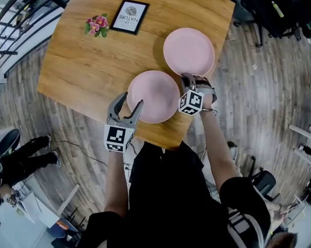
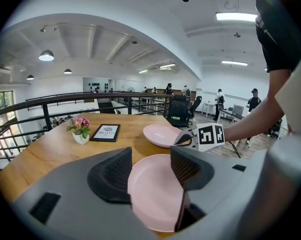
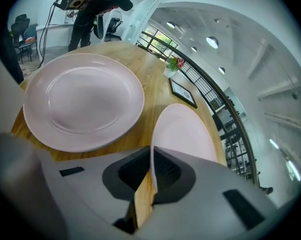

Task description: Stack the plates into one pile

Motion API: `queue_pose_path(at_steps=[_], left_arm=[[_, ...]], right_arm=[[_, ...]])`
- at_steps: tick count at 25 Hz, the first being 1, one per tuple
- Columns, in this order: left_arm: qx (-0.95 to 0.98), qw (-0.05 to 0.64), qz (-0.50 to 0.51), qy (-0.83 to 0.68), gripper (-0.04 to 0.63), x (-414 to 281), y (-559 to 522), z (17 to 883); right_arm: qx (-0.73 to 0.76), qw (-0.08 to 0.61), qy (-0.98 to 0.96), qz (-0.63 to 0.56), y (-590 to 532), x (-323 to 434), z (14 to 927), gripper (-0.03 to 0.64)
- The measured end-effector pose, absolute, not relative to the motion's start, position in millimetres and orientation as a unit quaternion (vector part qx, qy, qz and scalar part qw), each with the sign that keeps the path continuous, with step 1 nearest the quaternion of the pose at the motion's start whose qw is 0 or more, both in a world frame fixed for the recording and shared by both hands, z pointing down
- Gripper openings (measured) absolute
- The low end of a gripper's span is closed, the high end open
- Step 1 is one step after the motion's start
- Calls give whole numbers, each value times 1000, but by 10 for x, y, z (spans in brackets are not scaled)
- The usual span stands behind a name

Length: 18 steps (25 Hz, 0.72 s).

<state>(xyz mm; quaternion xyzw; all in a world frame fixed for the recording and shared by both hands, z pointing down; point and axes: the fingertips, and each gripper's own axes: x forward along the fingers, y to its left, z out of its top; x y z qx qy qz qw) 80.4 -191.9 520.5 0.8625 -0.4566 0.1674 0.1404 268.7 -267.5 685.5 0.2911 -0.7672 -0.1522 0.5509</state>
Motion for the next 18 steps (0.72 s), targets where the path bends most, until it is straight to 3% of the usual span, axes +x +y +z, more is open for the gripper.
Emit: queue_pose_path(at_steps=[18], left_arm=[[881, 112, 154, -433, 250, 730, -1500, 5002]], right_arm=[[314, 558, -748, -174, -2218, 2482, 6665, 23]])
